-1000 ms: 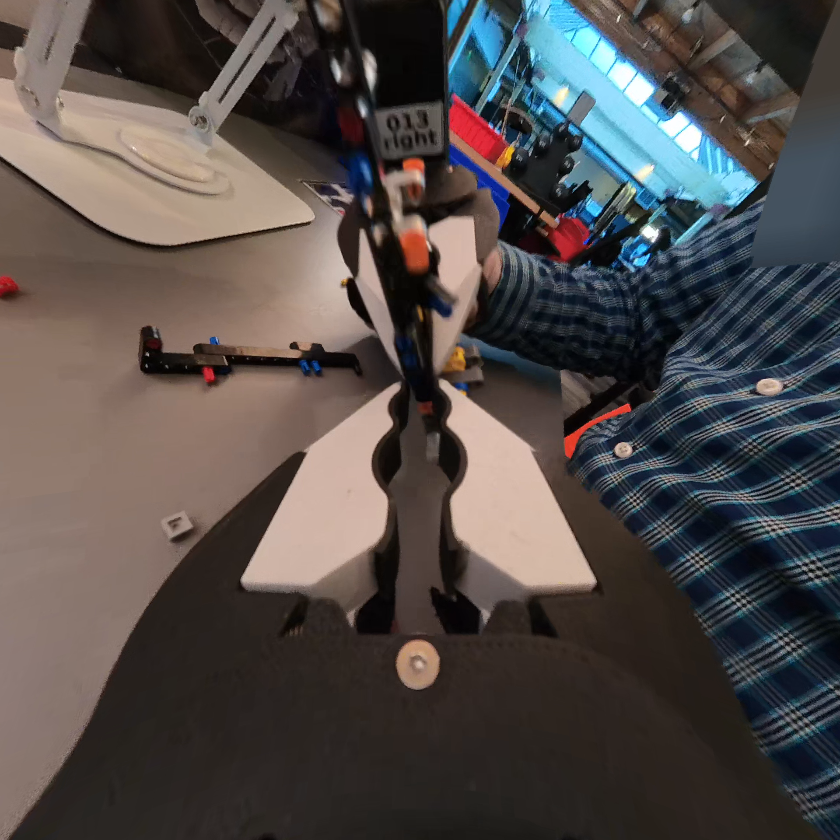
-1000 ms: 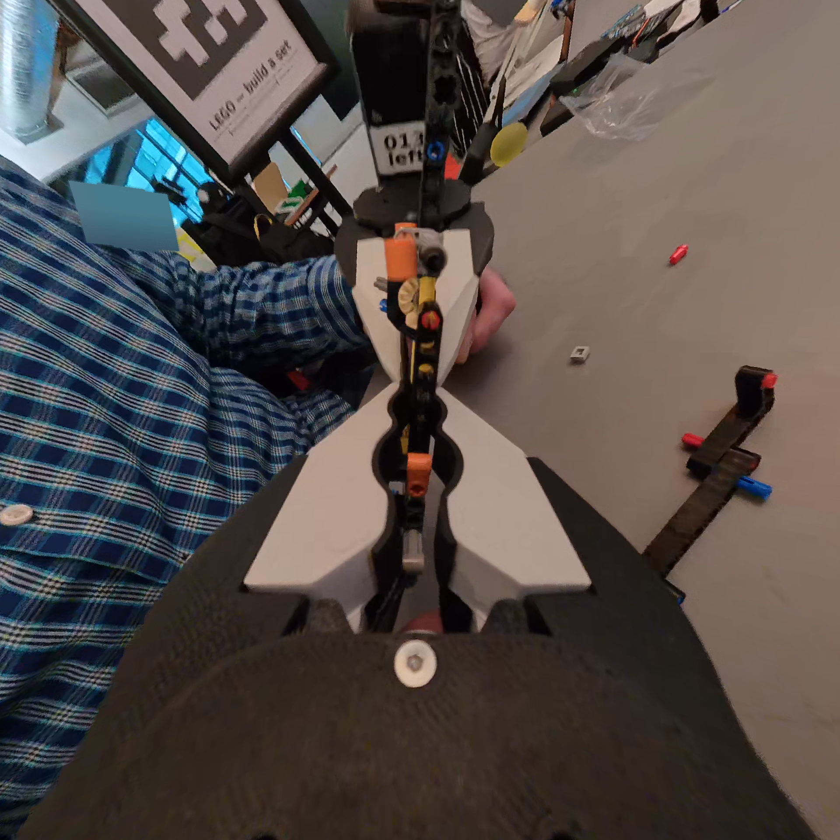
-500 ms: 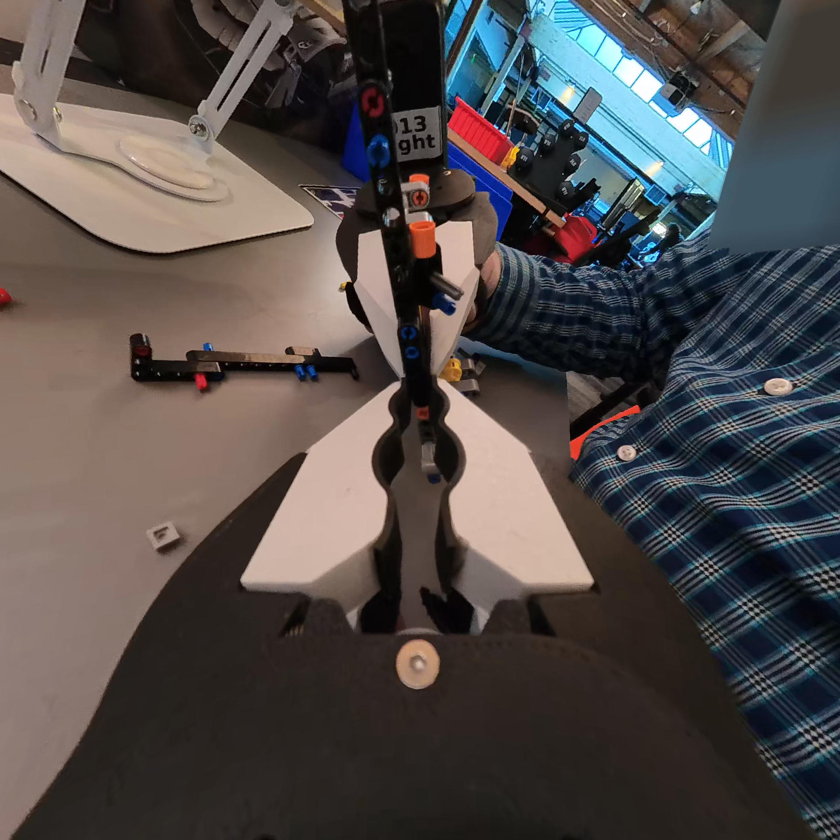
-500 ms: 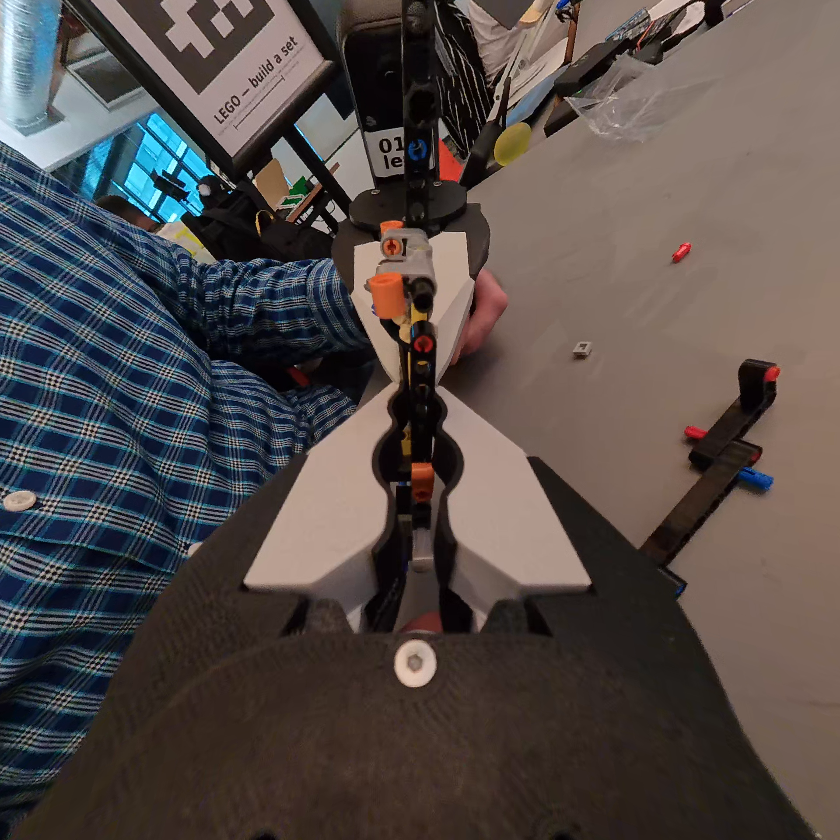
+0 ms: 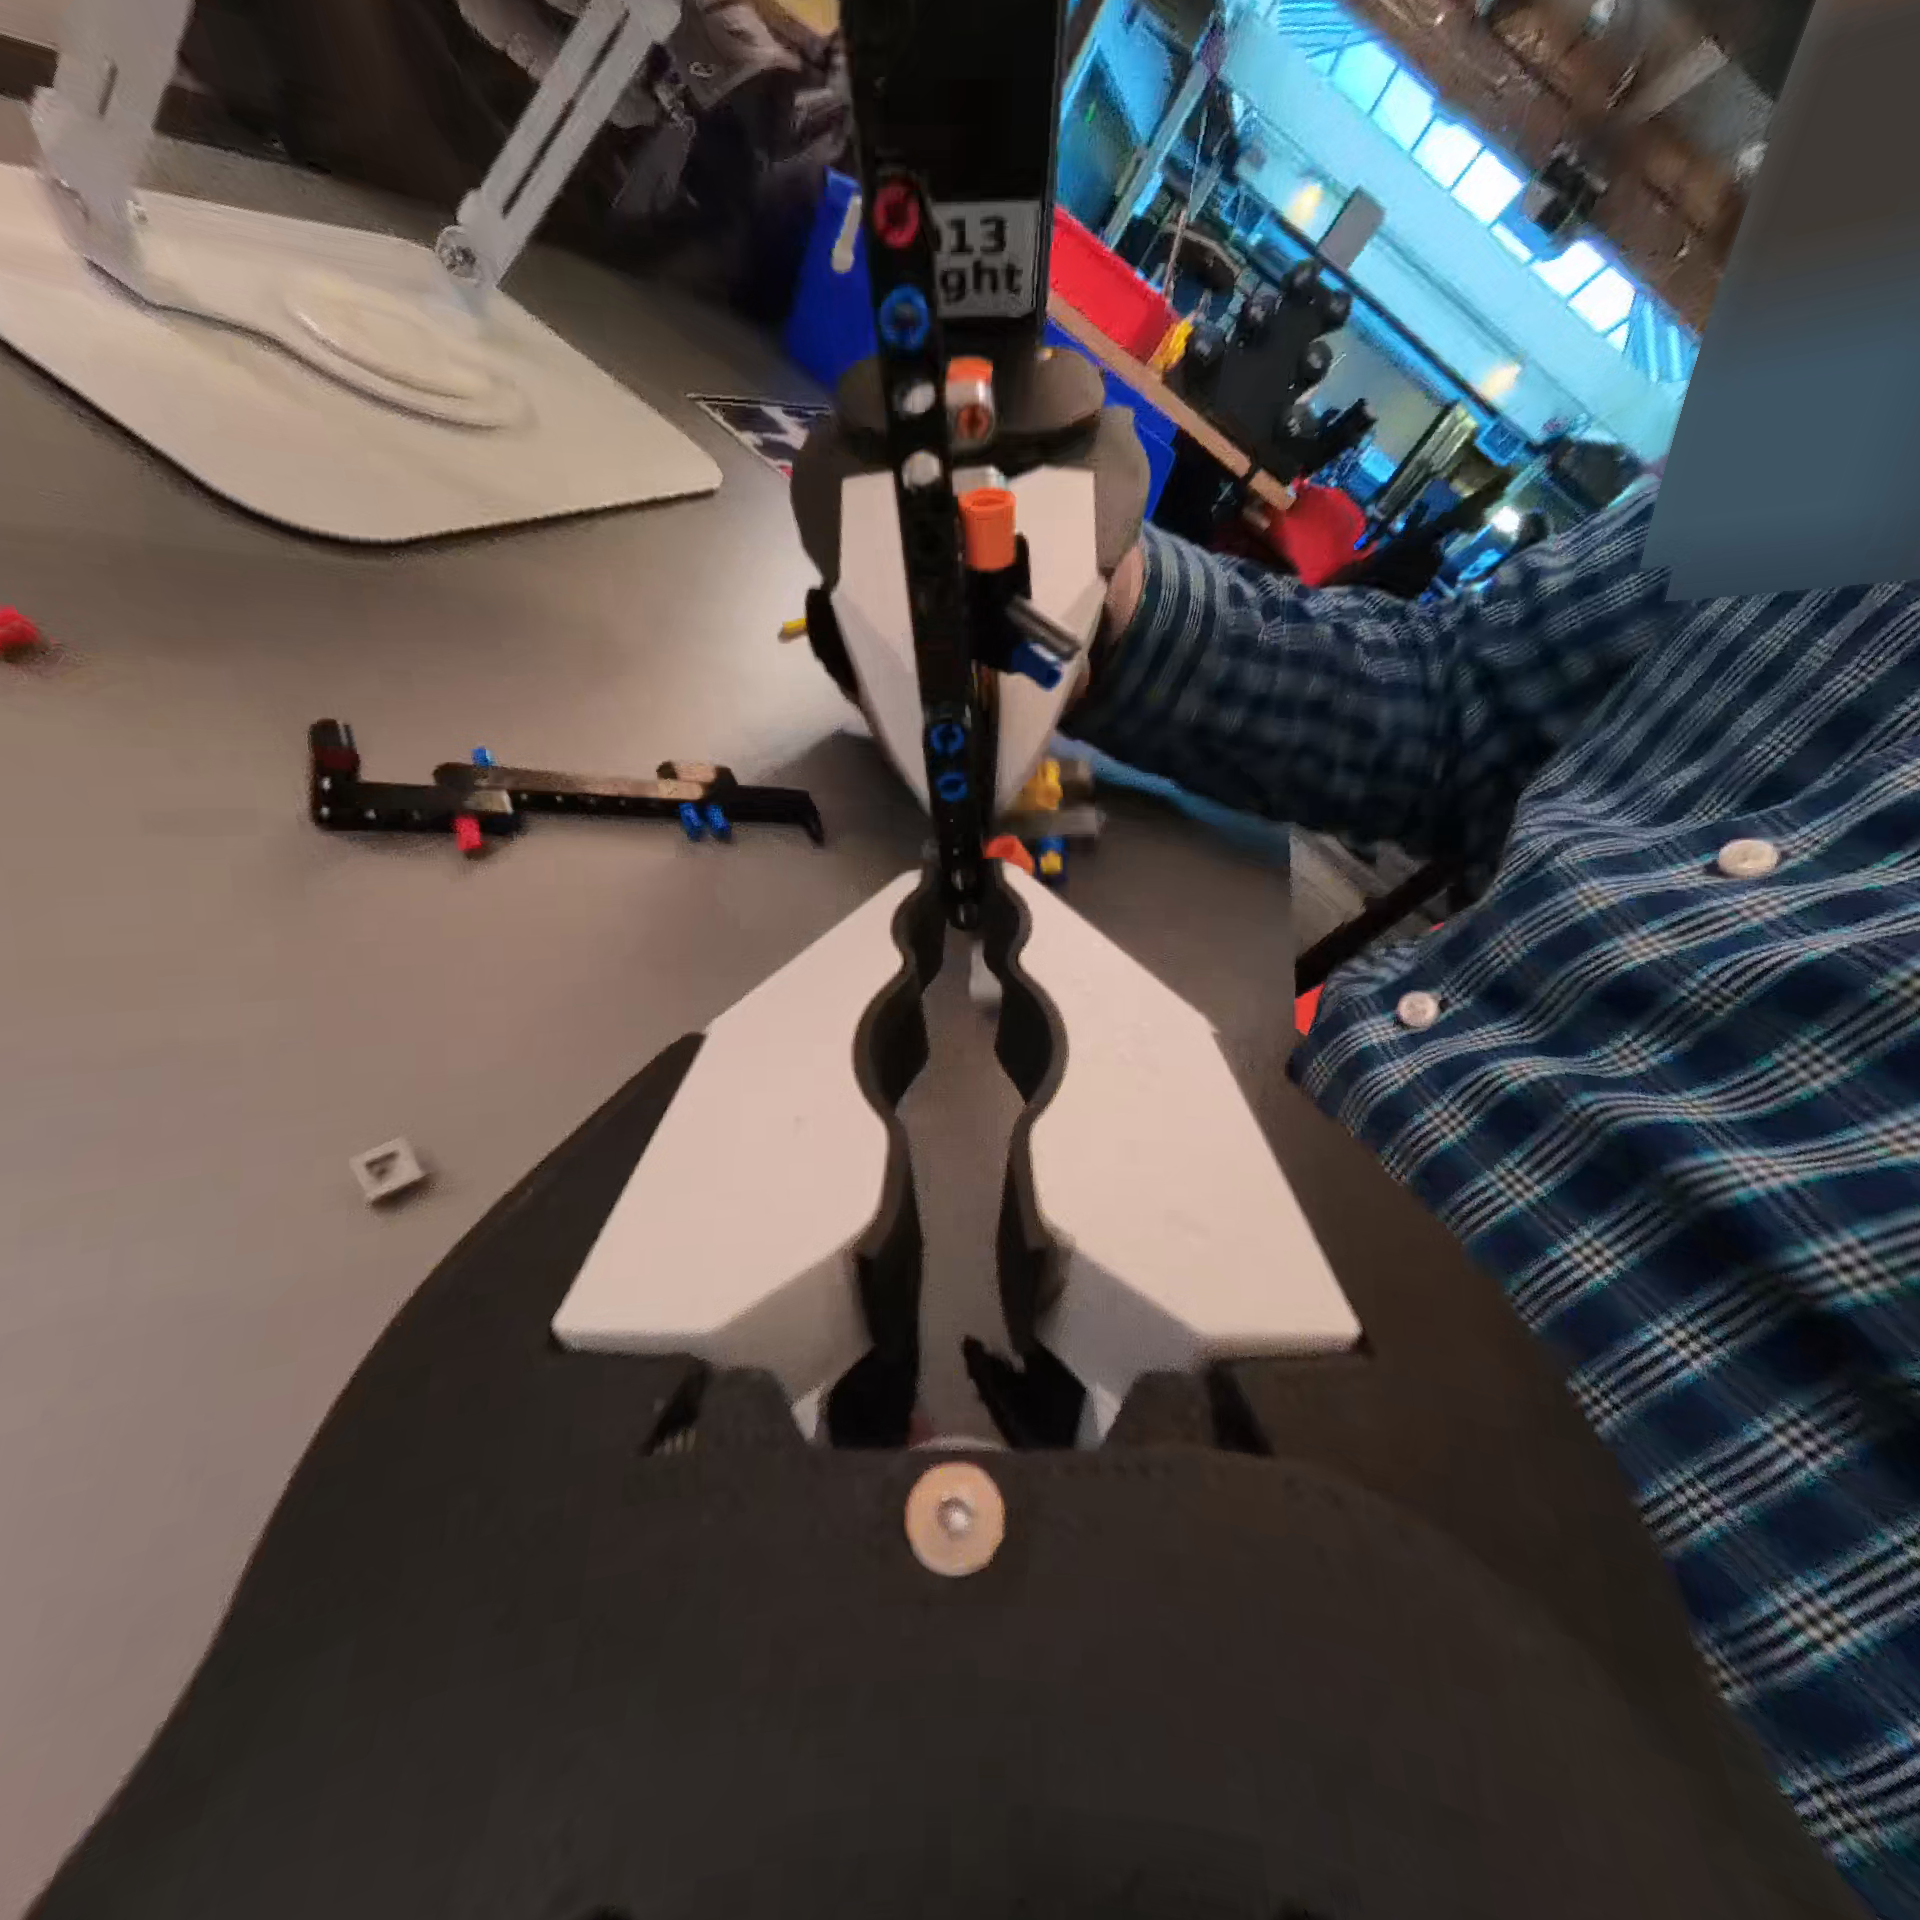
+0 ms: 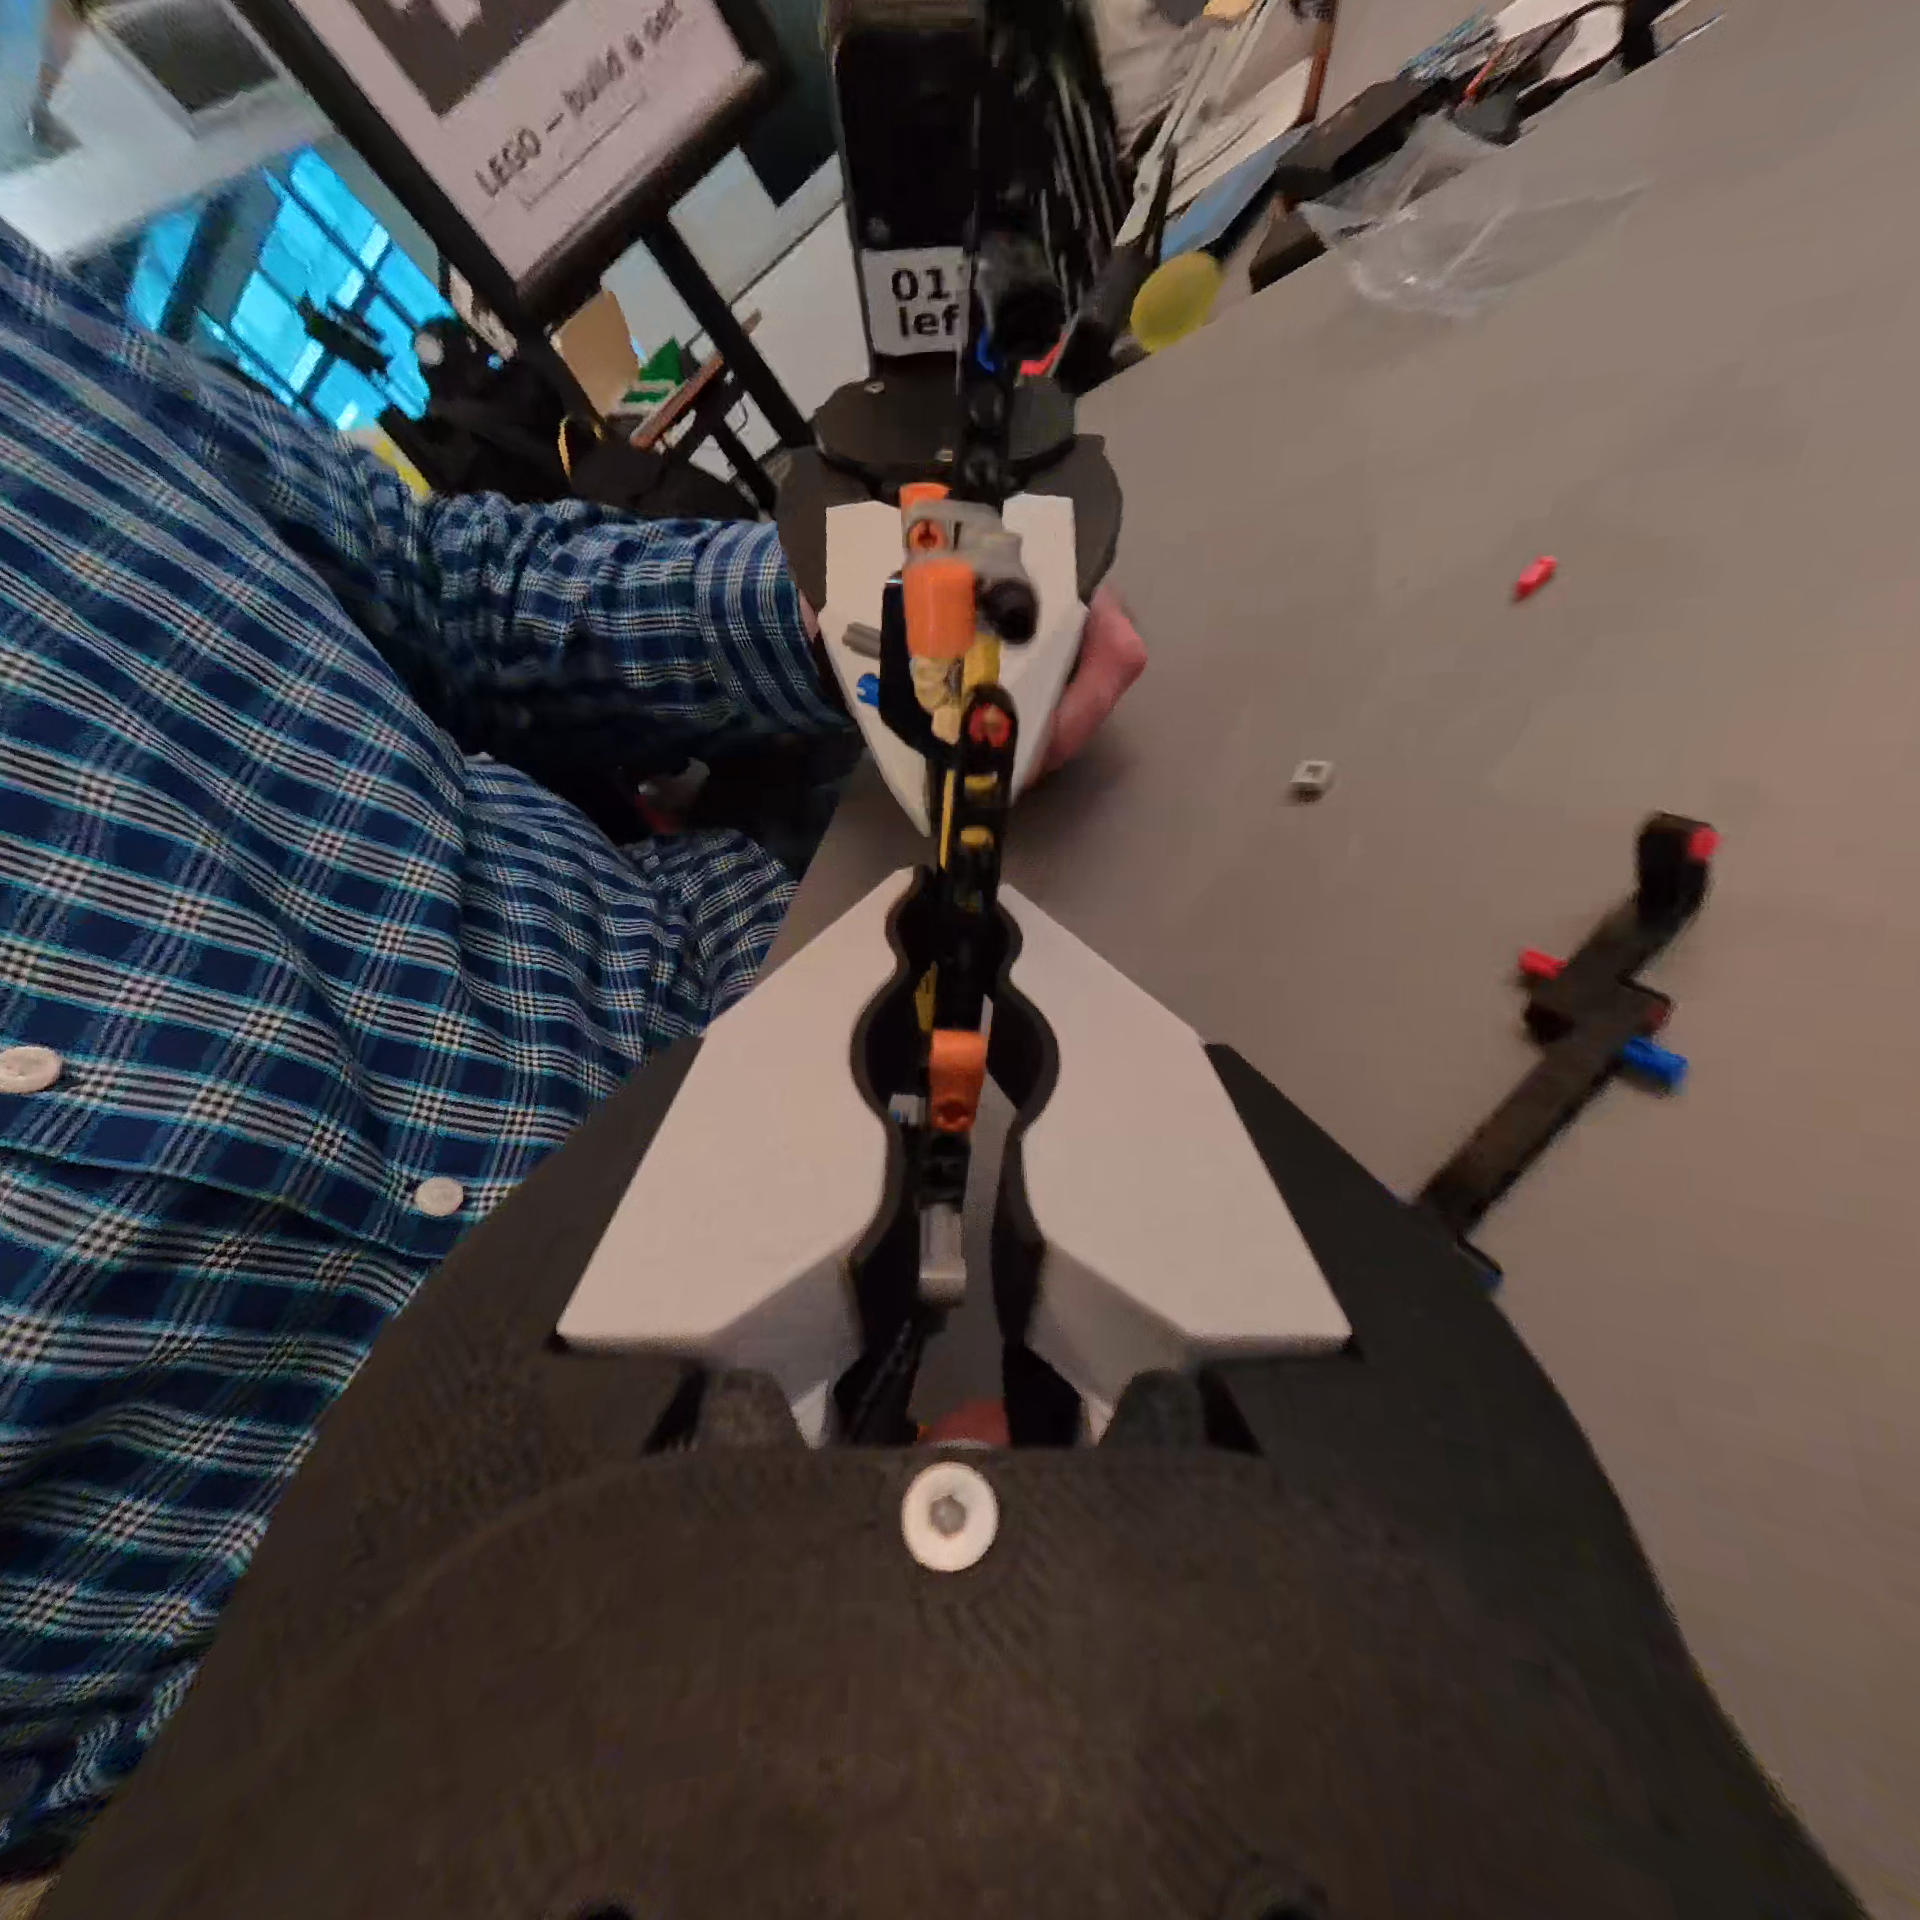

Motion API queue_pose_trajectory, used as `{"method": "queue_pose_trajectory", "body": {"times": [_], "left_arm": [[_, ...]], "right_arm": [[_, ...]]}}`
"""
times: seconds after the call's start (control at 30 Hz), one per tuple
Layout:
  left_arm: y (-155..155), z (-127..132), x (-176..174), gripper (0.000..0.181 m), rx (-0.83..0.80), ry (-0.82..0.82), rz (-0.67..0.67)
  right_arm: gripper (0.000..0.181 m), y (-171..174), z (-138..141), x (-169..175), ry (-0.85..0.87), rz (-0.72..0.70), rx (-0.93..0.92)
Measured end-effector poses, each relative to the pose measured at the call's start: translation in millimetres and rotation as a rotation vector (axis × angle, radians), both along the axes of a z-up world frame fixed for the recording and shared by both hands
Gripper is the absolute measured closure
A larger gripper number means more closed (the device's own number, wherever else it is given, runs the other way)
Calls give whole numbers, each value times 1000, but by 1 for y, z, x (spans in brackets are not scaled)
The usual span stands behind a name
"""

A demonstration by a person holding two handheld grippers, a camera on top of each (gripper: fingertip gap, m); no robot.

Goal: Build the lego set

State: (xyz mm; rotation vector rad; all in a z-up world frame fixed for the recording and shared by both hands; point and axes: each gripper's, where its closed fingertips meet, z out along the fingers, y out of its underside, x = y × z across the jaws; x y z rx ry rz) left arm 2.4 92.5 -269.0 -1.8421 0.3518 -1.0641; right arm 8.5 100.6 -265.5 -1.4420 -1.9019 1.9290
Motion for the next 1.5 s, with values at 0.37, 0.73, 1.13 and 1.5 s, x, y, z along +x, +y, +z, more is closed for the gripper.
{"method": "queue_pose_trajectory", "body": {"times": [0.37,0.73,1.13,1.5], "left_arm": [[2,0,-3,175,-8,-3,38],[18,26,-17,165,101,-32,148],[24,31,-17,176,132,-51,121],[30,33,-17,176,144,-63,125]], "right_arm": [[177,-2,-3,-3,-18,-16,-42],[176,-7,-12,-6,-62,-12,-9],[150,24,32,-15,127,-143,81],[168,30,39,-25,152,-174,34]]}}
